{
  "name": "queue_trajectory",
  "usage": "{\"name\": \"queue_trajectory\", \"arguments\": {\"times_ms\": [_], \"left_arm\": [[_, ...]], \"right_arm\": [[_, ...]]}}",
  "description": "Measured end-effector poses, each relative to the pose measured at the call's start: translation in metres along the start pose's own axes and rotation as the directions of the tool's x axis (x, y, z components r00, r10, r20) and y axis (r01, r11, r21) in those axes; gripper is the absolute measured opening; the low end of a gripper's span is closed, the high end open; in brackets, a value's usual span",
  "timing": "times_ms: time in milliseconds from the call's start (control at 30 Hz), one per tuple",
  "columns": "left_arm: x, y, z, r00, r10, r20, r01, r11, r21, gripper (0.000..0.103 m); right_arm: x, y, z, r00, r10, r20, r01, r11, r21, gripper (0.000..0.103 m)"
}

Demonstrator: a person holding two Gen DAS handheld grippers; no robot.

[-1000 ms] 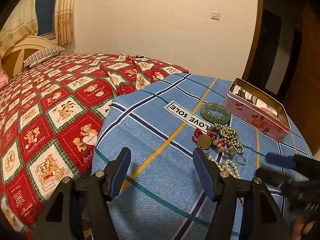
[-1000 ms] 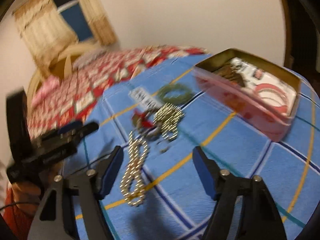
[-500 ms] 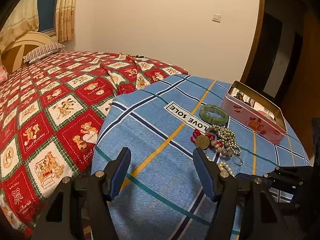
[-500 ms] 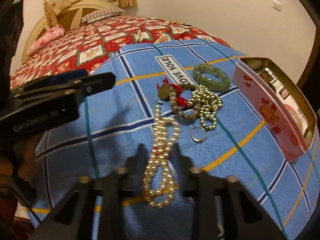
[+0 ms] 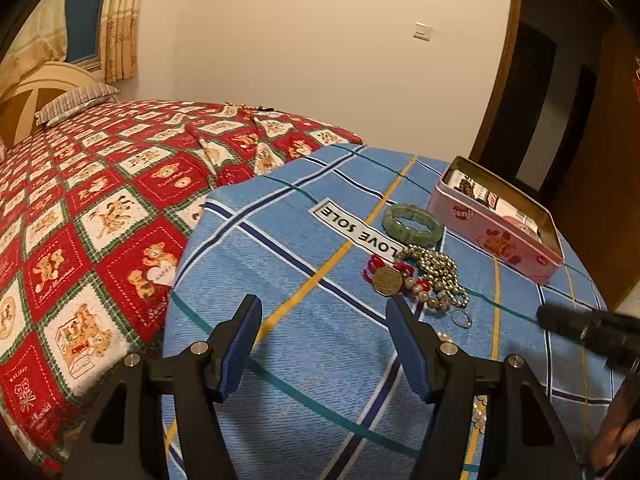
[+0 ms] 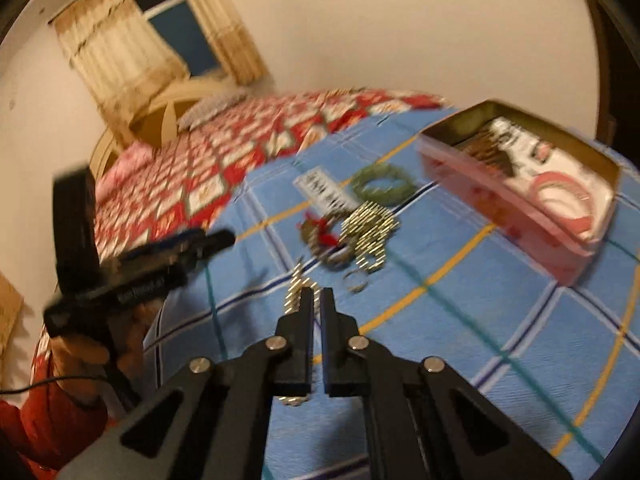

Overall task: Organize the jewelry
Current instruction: 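Grasp the pearl necklace with the right tool and lift it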

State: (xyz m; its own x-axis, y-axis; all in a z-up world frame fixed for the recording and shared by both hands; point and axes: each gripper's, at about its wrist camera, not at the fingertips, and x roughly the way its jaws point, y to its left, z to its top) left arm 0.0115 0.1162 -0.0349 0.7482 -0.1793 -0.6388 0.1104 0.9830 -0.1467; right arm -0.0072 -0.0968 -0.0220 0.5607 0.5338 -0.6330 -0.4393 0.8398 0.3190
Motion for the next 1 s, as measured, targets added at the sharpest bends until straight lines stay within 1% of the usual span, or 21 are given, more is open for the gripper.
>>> {"name": "queue_trajectory", "arguments": {"times_ms": [33, 67, 167, 200, 300, 367, 400, 433, 467, 500, 533, 567, 667, 700, 767, 833, 900, 967, 1000], "left_arm": [[0.001, -0.002, 0.000, 1.000, 0.005, 0.000, -0.005, 1.000, 0.009, 0.065], [0.001, -0.004, 0.000, 1.000, 0.009, 0.002, -0.009, 1.000, 0.014, 0.065], [0.000, -0.003, 0.002, 1.000, 0.012, 0.010, -0.012, 1.000, 0.009, 0.065], [-0.001, -0.002, 0.003, 1.000, 0.018, 0.013, -0.018, 1.000, 0.009, 0.065], [-0.004, 0.001, 0.003, 0.999, 0.045, 0.023, -0.045, 0.999, 0.020, 0.065], [-0.008, 0.006, 0.005, 0.998, 0.057, 0.032, -0.057, 0.998, 0.020, 0.065], [-0.009, 0.009, 0.005, 0.998, 0.059, 0.036, -0.059, 0.998, 0.014, 0.065], [-0.011, 0.013, 0.006, 0.997, 0.061, 0.038, -0.062, 0.998, 0.005, 0.065], [-0.012, 0.016, 0.006, 0.997, 0.062, 0.039, -0.062, 0.998, -0.006, 0.065], [-0.012, 0.019, 0.006, 0.997, 0.061, 0.040, -0.060, 0.998, -0.014, 0.065], [-0.012, 0.021, 0.007, 0.997, 0.059, 0.040, -0.059, 0.998, -0.022, 0.065], [-0.012, 0.022, 0.007, 0.998, 0.057, 0.041, -0.056, 0.998, -0.029, 0.065], [-0.013, 0.023, 0.006, 0.998, 0.044, 0.041, -0.043, 0.999, -0.032, 0.065], [-0.013, 0.022, 0.006, 0.998, 0.040, 0.042, -0.039, 0.999, -0.028, 0.065], [-0.013, 0.020, 0.006, 0.999, 0.031, 0.042, -0.030, 0.999, -0.018, 0.065], [-0.011, 0.017, 0.005, 0.999, 0.015, 0.034, -0.015, 1.000, -0.014, 0.065], [-0.008, 0.013, 0.004, 1.000, 0.000, 0.023, 0.000, 1.000, -0.009, 0.065], [-0.005, 0.008, 0.004, 1.000, -0.007, 0.016, 0.007, 1.000, 0.004, 0.065], [-0.005, 0.005, 0.004, 1.000, -0.011, 0.014, 0.011, 1.000, 0.012, 0.065]], "right_arm": [[-0.004, -0.004, 0.002, 1.000, -0.008, 0.010, 0.008, 1.000, 0.010, 0.006], [-0.004, -0.007, 0.004, 1.000, -0.011, 0.008, 0.011, 1.000, 0.019, 0.011], [0.003, -0.004, 0.005, 0.999, 0.016, -0.036, -0.015, 1.000, 0.021, 0.013], [0.006, 0.001, 0.003, 0.999, 0.013, -0.051, -0.013, 1.000, 0.004, 0.014], [0.023, 0.020, -0.003, 0.994, -0.034, -0.100, 0.024, 0.995, -0.092, 0.027], [0.040, 0.033, -0.005, 0.987, -0.075, -0.141, 0.053, 0.987, -0.153, 0.060], [0.046, 0.037, -0.006, 0.984, -0.090, -0.152, 0.062, 0.982, -0.177, 0.064], [0.052, 0.043, -0.007, 0.981, -0.108, -0.163, 0.073, 0.975, -0.209, 0.063], [0.059, 0.046, -0.008, 0.974, -0.128, -0.184, 0.084, 0.969, -0.230, 0.056], [0.068, 0.050, -0.010, 0.962, -0.159, -0.221, 0.099, 0.961, -0.258, 0.052], [0.070, 0.054, -0.010, 0.960, -0.192, -0.204, 0.127, 0.947, -0.296, 0.037], [0.072, 0.056, -0.011, 0.956, -0.212, -0.203, 0.139, 0.936, -0.324, 0.026], [0.072, 0.053, -0.011, 0.955, -0.199, -0.219, 0.120, 0.936, -0.331, 0.022], [0.069, 0.049, -0.012, 0.956, -0.191, -0.225, 0.113, 0.940, -0.321, 0.015], [0.061, 0.040, -0.011, 0.960, -0.168, -0.223, 0.102, 0.955, -0.278, 0.014], [0.046, 0.024, -0.007, 0.973, -0.133, -0.186, 0.094, 0.975, -0.202, 0.009], [0.031, 0.009, -0.002, 0.984, -0.102, -0.146, 0.083, 0.988, -0.134, 0.009], [0.012, -0.002, 0.002, 0.994, -0.068, -0.086, 0.062, 0.995, -0.073, 0.009], [0.006, -0.005, 0.004, 0.996, -0.064, -0.059, 0.061, 0.997, -0.053, 0.009]]}}
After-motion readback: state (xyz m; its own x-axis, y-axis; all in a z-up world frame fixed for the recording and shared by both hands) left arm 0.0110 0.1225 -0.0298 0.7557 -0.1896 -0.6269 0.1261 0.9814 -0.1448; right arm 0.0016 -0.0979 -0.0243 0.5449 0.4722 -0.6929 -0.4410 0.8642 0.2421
